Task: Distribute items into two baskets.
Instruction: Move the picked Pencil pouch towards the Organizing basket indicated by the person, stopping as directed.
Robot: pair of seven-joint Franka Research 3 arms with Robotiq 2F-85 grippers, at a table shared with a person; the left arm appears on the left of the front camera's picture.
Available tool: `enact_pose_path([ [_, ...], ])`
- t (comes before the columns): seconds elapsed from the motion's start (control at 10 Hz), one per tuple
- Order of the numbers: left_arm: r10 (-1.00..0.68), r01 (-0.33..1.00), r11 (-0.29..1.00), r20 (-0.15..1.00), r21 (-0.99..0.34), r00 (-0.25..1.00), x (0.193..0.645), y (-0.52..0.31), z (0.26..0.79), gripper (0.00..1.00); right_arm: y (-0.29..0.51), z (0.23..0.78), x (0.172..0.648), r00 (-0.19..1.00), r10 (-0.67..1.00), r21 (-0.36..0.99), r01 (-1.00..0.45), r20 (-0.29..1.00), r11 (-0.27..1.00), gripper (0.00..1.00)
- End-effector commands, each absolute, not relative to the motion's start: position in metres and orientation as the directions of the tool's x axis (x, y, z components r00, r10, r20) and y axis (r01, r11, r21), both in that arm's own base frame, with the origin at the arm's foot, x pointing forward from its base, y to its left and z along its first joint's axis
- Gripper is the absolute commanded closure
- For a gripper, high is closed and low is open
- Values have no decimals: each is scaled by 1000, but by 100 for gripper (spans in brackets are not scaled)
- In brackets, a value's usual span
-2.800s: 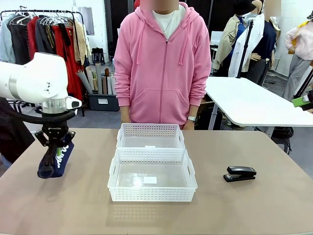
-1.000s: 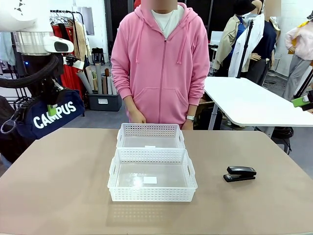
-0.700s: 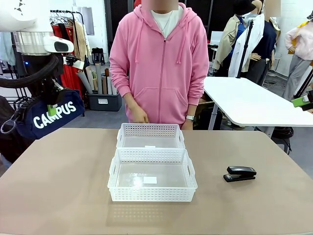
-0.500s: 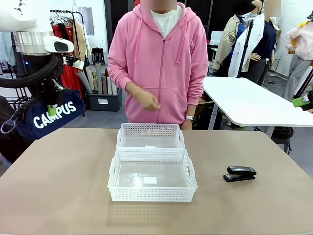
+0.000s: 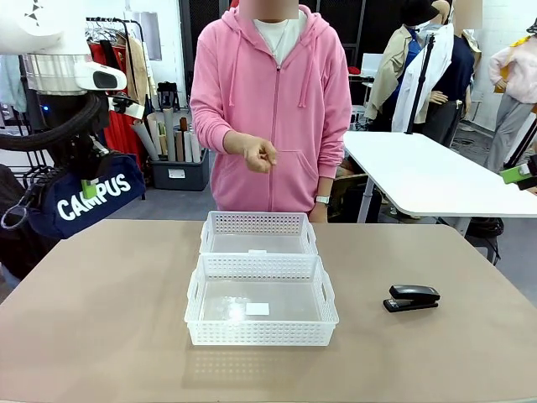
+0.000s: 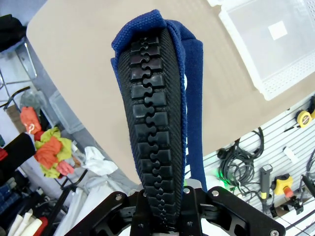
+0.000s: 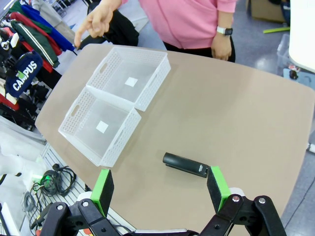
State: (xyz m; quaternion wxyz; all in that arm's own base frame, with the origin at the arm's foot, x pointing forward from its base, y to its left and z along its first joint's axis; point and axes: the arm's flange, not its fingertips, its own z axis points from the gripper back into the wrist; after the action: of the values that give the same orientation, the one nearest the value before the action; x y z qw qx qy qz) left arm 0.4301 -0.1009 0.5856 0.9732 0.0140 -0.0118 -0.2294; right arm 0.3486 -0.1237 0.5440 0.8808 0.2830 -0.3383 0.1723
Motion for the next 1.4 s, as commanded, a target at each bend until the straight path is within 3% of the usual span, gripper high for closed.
enact_pose_path([
  [0.0,-443,442,896,22,36,896,429,-100,588,100,-123,545,349,696,104,390,-512,710,765,0],
  [1.3,-447,446,894,17,33,894,430,-101,586,100,-123,545,349,696,104,390,-512,710,765,0],
])
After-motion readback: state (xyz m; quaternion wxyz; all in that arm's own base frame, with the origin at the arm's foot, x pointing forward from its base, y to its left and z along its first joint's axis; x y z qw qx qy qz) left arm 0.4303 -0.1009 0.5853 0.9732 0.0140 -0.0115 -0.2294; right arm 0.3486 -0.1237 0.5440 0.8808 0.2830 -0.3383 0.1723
